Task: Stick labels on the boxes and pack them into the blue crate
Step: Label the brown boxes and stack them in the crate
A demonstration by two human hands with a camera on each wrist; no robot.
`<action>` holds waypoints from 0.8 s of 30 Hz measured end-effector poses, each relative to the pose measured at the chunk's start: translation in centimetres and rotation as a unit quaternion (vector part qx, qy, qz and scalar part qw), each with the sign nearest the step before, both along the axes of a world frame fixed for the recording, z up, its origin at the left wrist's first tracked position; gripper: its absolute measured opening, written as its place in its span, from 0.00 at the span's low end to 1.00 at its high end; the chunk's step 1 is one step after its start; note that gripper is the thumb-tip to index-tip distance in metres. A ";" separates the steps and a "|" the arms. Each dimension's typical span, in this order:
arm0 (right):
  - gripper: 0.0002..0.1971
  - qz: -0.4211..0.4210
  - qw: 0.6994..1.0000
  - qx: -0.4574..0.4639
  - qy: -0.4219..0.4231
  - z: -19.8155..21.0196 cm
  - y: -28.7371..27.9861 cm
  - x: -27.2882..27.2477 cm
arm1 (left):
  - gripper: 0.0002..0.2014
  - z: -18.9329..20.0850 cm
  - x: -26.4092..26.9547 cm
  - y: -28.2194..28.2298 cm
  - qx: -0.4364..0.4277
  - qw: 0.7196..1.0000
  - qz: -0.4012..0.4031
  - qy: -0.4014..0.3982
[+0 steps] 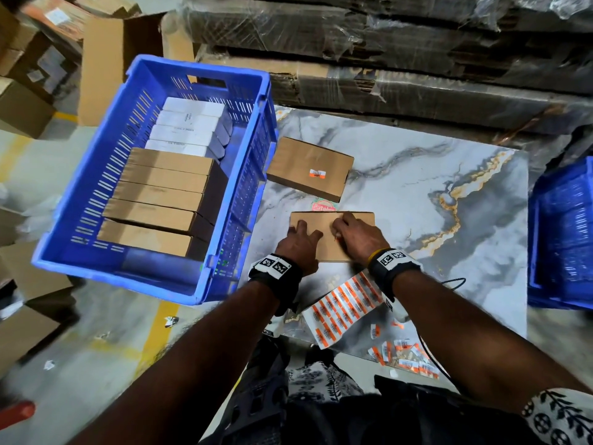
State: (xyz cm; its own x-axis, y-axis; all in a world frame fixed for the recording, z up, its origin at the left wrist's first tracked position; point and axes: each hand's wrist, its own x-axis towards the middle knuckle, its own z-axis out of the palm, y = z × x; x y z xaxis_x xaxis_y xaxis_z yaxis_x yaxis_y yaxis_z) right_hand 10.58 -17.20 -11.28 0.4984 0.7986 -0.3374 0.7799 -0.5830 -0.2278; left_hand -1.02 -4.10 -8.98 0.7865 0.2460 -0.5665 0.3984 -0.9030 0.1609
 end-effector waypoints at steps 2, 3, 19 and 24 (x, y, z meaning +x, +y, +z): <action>0.11 -0.046 0.998 0.021 0.021 0.2 -0.4 -0.1 | 0.35 0.0 0.1 0.0 0.000 1.000 0.000 0.002; 0.11 -0.075 0.996 0.030 0.032 0.2 -0.6 -0.2 | 0.35 0.0 0.0 0.0 0.000 1.000 -0.001 0.003; 0.12 -0.337 0.911 -0.043 0.233 1.1 -18.0 -5.4 | 0.33 -1.6 -0.3 -0.2 -0.001 0.999 0.011 -0.031; 0.04 -0.334 0.915 -0.081 0.212 -0.2 -19.6 -6.8 | 0.31 -1.5 -1.3 -0.9 0.000 0.999 0.023 -0.045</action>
